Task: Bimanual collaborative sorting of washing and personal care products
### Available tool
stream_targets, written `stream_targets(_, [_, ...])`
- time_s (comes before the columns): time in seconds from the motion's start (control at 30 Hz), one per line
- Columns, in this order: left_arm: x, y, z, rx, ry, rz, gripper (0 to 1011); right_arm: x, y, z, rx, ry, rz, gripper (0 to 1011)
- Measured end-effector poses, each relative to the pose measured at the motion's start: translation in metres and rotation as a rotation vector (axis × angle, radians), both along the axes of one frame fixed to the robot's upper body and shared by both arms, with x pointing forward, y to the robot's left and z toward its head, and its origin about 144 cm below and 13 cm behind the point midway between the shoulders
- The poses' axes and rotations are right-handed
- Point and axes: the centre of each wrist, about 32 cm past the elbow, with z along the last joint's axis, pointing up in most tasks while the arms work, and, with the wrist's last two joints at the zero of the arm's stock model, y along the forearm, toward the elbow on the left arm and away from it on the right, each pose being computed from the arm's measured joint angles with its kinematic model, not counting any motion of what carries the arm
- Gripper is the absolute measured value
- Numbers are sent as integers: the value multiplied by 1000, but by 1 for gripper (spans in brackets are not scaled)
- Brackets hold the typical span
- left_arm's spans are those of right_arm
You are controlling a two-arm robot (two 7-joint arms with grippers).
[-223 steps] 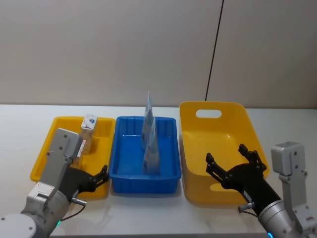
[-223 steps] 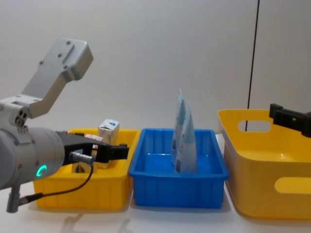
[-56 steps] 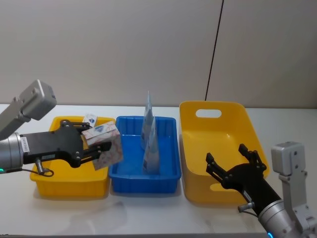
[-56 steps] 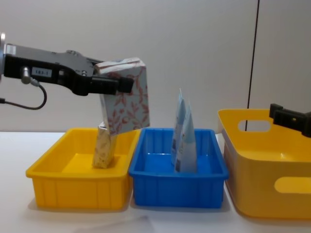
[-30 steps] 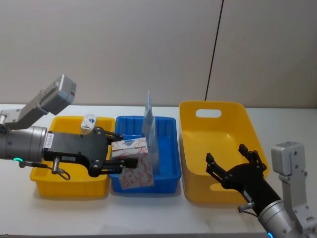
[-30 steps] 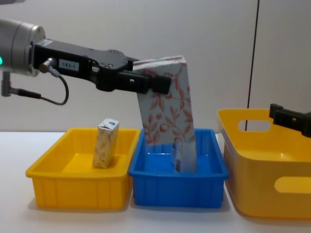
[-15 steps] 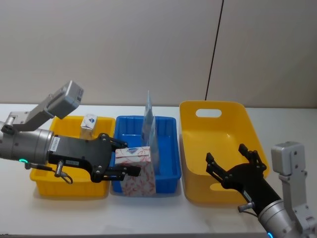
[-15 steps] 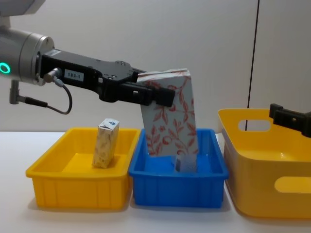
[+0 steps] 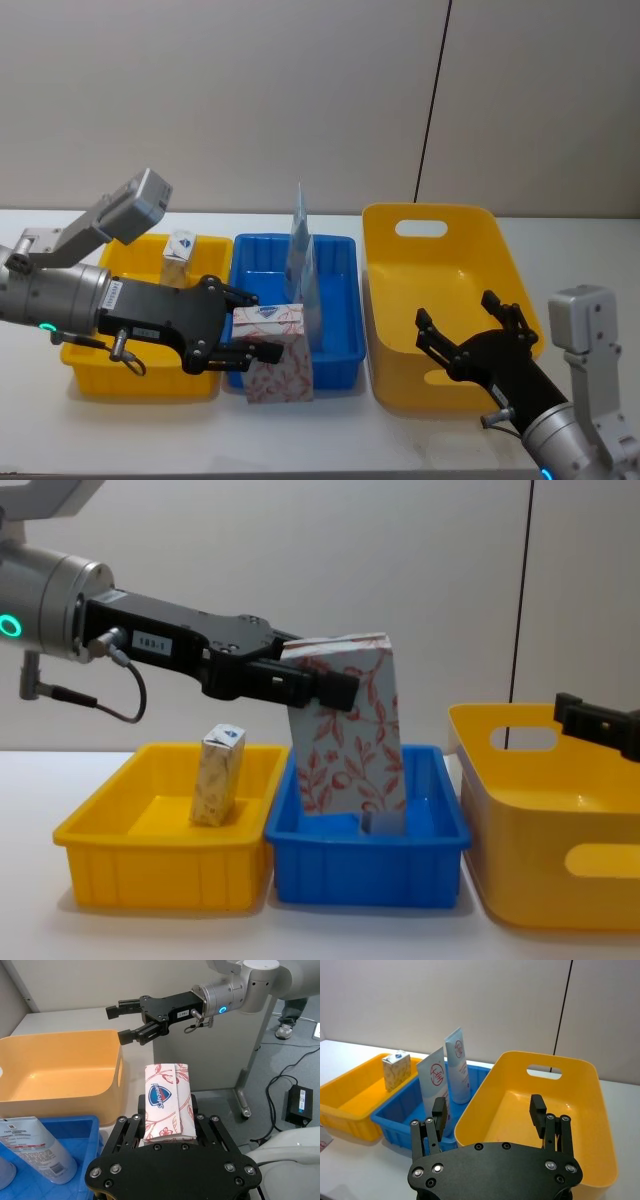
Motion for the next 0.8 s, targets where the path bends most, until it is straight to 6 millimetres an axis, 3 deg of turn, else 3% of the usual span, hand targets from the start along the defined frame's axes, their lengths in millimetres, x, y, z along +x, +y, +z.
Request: stream_targets(0.8, [1,0,0,7,7,-5,383,16,-24,16,37,53,251,1000])
